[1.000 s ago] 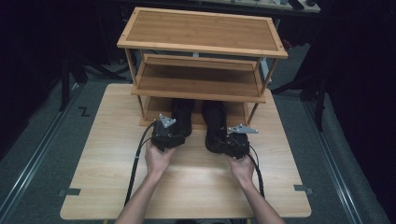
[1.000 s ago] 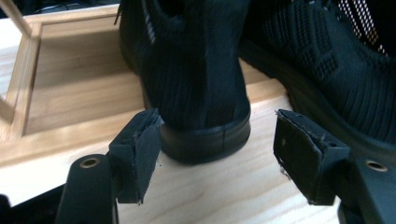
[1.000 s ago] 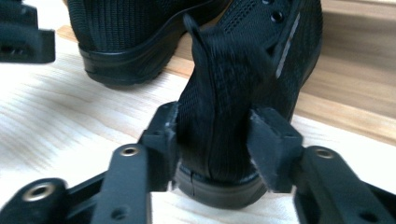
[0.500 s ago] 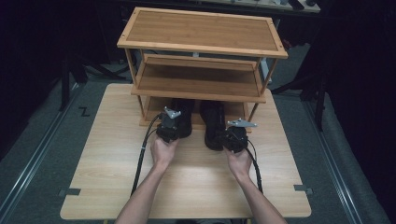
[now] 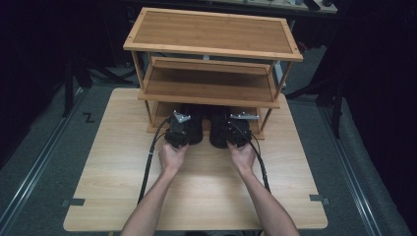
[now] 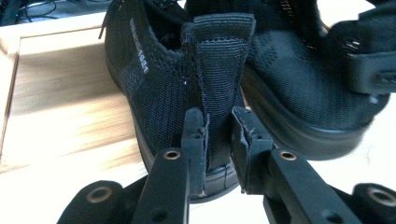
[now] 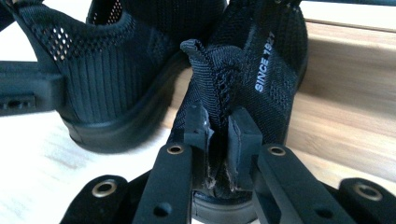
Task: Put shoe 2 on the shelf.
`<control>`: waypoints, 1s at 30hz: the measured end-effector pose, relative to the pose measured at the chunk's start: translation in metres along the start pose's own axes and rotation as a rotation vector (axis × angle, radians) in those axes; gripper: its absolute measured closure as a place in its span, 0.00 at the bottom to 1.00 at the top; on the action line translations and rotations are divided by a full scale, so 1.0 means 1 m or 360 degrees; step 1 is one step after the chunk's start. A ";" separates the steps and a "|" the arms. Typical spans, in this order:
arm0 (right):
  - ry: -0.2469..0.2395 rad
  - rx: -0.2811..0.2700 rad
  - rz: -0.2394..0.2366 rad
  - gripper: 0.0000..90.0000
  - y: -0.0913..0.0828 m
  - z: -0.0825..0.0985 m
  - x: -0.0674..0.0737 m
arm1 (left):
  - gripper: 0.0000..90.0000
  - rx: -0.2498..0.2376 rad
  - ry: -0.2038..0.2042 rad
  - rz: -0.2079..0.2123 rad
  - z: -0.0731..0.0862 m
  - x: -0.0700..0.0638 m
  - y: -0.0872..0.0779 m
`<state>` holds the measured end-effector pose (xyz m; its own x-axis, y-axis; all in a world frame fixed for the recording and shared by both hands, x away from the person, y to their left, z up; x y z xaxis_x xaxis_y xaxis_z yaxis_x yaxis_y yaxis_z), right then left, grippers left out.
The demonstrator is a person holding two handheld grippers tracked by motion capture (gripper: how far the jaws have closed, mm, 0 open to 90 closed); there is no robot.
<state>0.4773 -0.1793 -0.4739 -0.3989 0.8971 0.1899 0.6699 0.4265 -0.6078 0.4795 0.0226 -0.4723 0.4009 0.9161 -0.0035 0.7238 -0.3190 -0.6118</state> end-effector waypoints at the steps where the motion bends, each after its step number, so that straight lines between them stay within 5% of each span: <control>1: 0.0004 0.0002 0.0001 0.89 0.002 -0.001 0.001 | 0.85 0.0000 0.0002 0.0003 -0.001 -0.001 0.001; 12: 0.0060 -0.0020 -0.0013 0.86 0.024 -0.013 0.000 | 0.84 0.0005 0.0005 0.0016 -0.004 -0.001 0.005; 15: 0.0061 -0.0039 -0.0034 0.71 0.022 -0.014 0.000 | 0.75 -0.0011 -0.0015 0.0024 -0.003 0.000 0.002; 19: 0.0026 -0.0089 -0.0073 0.49 0.001 -0.008 -0.002 | 0.50 -0.0049 -0.0011 0.0051 0.005 0.005 -0.011; 25: -0.0033 -0.0084 -0.0132 0.47 -0.042 0.038 -0.019 | 0.40 -0.0024 -0.0045 0.0127 0.054 0.021 -0.040; 30: -0.0036 0.0051 0.0024 0.47 -0.054 0.092 -0.050 | 0.38 0.0095 0.0024 -0.0036 0.108 0.037 -0.048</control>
<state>0.4040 -0.2580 -0.5215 -0.4030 0.9005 0.1633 0.6558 0.4086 -0.6348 0.3987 0.0981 -0.5285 0.3933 0.9191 0.0227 0.6984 -0.2826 -0.6576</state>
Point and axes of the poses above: each handheld gripper's, and its own axes: y roughly forward along the jaws, z roughly out of its underside, x roughly to its left, the point moved 2 cm from there along y, roughly forward along the jaws, and after that the axes turned 6 degrees about -z, right-handed, at the moved point
